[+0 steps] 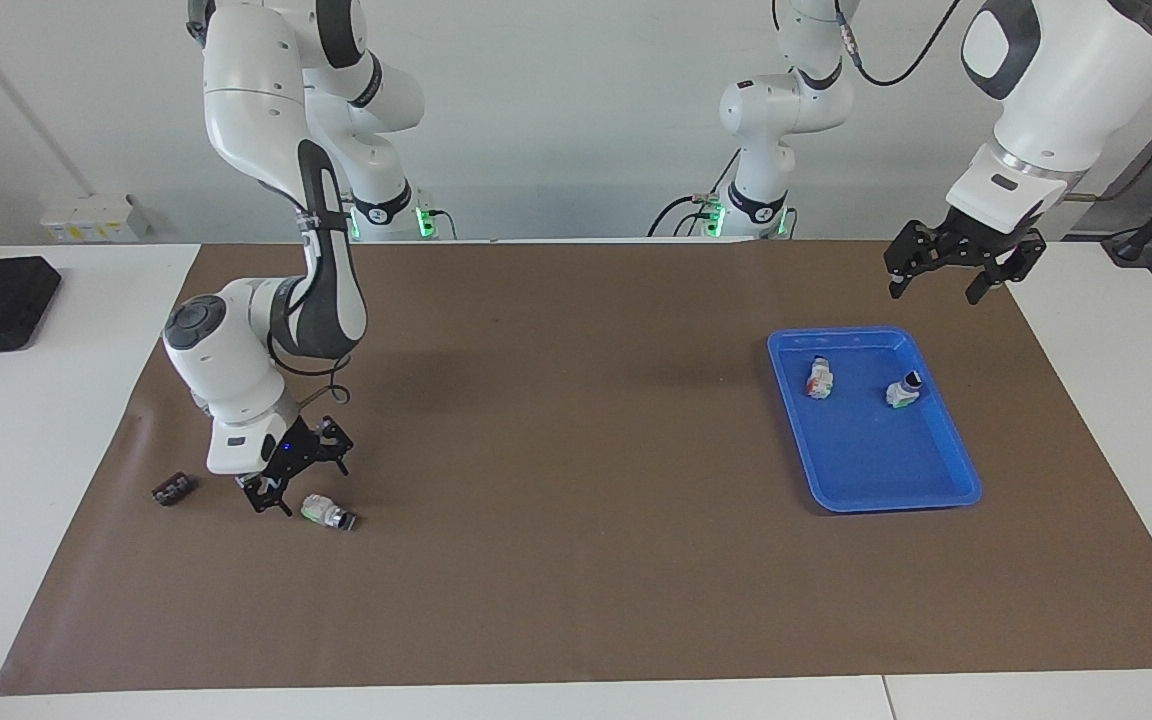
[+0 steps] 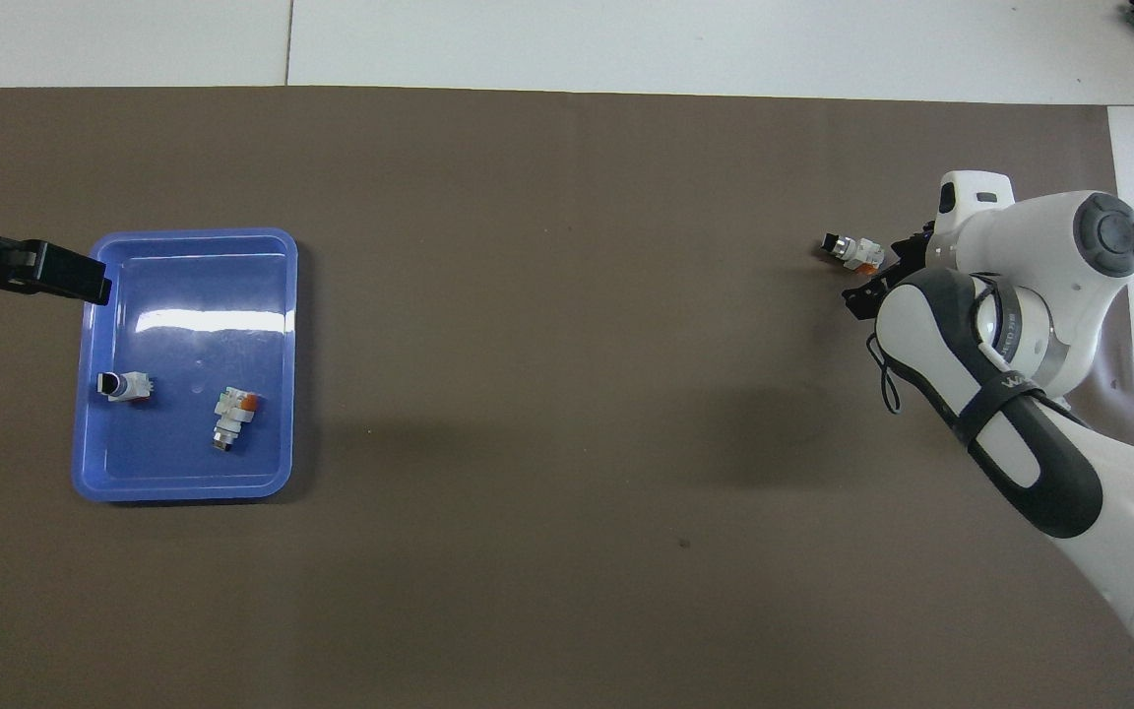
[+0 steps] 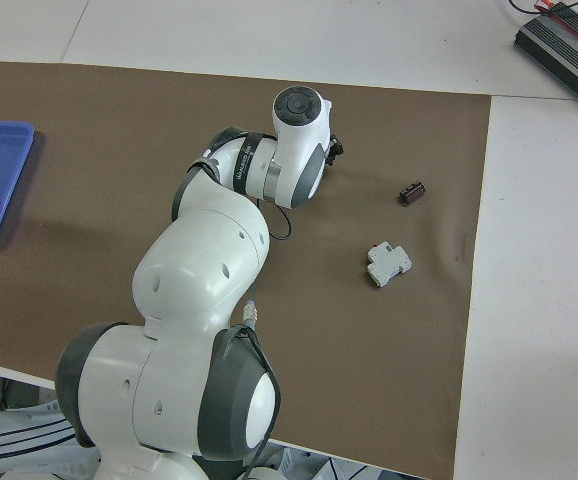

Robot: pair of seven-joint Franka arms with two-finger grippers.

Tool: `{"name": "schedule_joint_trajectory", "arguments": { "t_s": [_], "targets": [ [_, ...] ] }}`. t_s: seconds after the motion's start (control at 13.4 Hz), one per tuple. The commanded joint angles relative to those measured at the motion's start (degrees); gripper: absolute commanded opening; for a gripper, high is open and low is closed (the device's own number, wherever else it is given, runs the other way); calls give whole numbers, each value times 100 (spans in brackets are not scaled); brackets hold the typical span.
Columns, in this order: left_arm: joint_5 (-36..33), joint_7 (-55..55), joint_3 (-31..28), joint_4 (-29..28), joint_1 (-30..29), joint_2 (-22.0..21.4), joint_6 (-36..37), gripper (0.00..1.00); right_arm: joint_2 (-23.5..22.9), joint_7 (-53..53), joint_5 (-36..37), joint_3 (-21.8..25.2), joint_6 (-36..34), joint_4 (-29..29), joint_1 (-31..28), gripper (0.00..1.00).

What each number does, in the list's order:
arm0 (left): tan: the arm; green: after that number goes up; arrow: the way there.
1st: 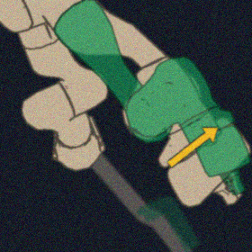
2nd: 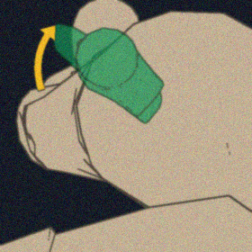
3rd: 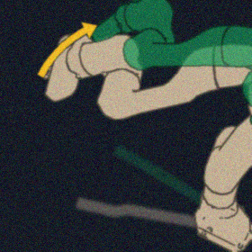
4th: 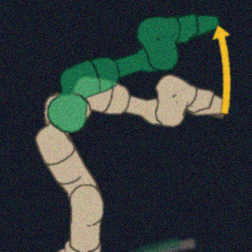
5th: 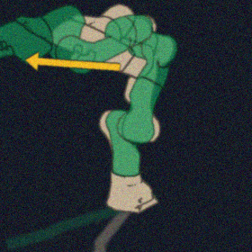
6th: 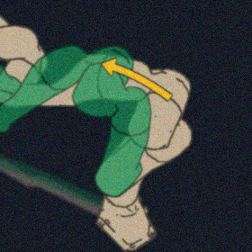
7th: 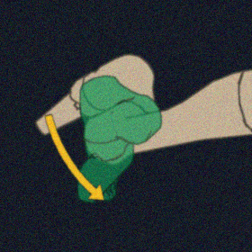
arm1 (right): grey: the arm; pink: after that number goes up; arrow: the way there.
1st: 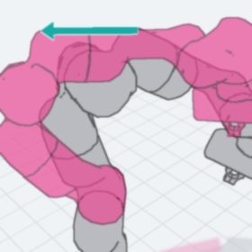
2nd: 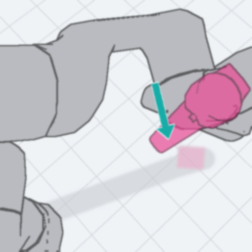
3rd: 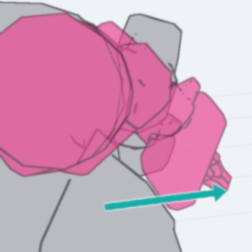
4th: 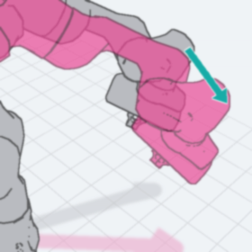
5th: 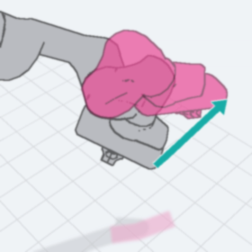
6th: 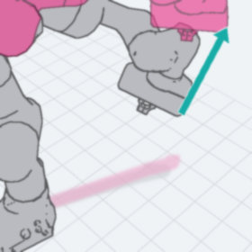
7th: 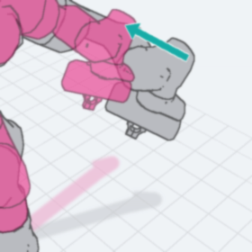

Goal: Turn and place switch with both arms
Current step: 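Reach the right gripper to the small white switch and grasp it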

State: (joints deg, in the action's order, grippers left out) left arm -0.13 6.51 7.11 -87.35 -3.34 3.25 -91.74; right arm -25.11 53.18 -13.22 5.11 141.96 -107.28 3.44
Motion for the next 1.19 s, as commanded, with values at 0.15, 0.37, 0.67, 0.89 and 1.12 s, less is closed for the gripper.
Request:
{"name": "schedule_joint_trajectory", "arguments": {
  "t_s": [0.15,0.37,0.67,0.89,1.12],
  "targets": [
    [-92,8,1,-177,-9,-158,7,100,-240,158,-181,-27,393,233,8,92],
    [-92,8,1,-177,-9,-158,7,100,-328,158,-276,-71,420,304,-10,85],
    [-92,8,1,-177,-9,-158,7,100,-364,210,-453,-98,420,313,8,0],
    [-92,8,1,-177,-17,-158,7,100,-337,367,-383,-115,148,313,157,0],
    [-92,8,1,-177,-9,-158,7,100,-188,1289,-356,-212,-44,637,306,0]
  ]
}}
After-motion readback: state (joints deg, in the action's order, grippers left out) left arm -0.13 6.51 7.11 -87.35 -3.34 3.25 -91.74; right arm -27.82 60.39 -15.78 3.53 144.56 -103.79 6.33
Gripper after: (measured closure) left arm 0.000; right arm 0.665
